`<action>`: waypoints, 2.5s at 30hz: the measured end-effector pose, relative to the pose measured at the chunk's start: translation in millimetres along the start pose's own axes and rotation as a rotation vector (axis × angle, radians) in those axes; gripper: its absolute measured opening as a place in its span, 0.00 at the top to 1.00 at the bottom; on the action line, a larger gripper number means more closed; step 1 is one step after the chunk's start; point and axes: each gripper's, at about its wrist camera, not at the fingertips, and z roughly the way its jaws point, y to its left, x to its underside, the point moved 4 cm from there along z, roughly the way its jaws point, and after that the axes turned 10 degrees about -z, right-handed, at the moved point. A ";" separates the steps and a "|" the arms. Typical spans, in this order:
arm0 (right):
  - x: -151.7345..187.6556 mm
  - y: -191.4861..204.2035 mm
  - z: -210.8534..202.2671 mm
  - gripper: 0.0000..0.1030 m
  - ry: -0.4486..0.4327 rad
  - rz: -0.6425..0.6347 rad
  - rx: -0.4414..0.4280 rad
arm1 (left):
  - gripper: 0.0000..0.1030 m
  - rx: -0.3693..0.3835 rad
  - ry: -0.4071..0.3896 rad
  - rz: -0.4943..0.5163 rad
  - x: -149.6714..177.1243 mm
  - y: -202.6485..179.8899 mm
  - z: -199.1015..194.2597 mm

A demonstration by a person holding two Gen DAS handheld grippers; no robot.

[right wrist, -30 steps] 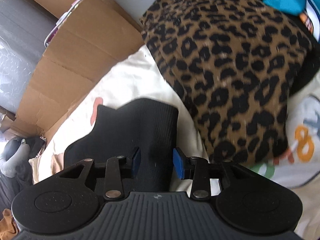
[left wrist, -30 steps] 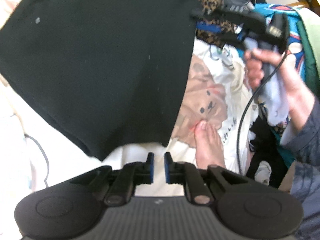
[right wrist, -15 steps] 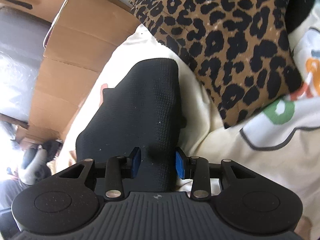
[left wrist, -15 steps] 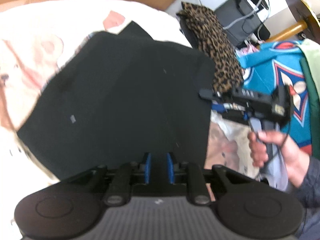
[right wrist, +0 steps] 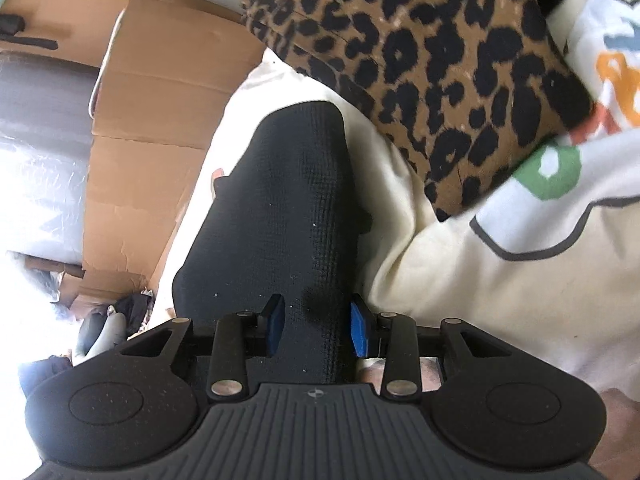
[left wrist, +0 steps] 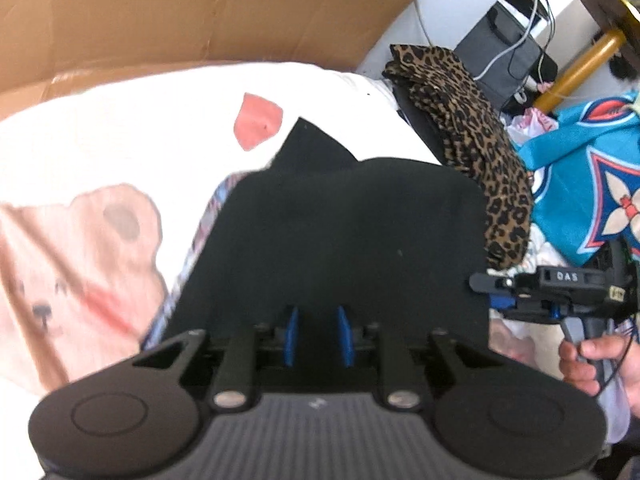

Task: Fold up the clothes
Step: 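Lift the folded black shorts off the sheet with both tools, then carry the held shorts with both tools toward the leopard-print cushion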

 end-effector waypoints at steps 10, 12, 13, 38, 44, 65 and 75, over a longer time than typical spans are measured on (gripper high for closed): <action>-14.6 0.0 6.3 0.80 0.037 -0.029 -0.055 | 0.76 -0.016 -0.024 0.075 -28.5 -2.9 16.0; -14.3 1.2 1.3 0.80 0.035 -0.025 -0.080 | 0.75 -0.027 -0.034 0.089 -31.8 -2.6 14.6; -13.7 1.8 -1.3 0.80 0.034 -0.026 -0.090 | 0.69 -0.035 -0.041 0.090 -33.7 -1.3 13.0; 16.1 -16.9 -5.6 0.93 0.039 -0.005 -0.083 | 0.42 0.127 0.070 -0.076 -50.4 49.4 42.2; 17.7 -17.0 -26.1 0.93 0.019 0.016 -0.079 | 0.56 0.170 0.094 -0.095 -49.7 46.8 38.9; 12.2 -19.6 -51.1 0.84 -0.009 0.044 -0.019 | 0.35 0.189 0.188 -0.063 -59.9 17.3 63.8; 11.8 -20.8 -34.3 0.76 -0.020 0.083 -0.010 | 0.25 0.254 0.234 -0.071 -71.2 12.2 83.5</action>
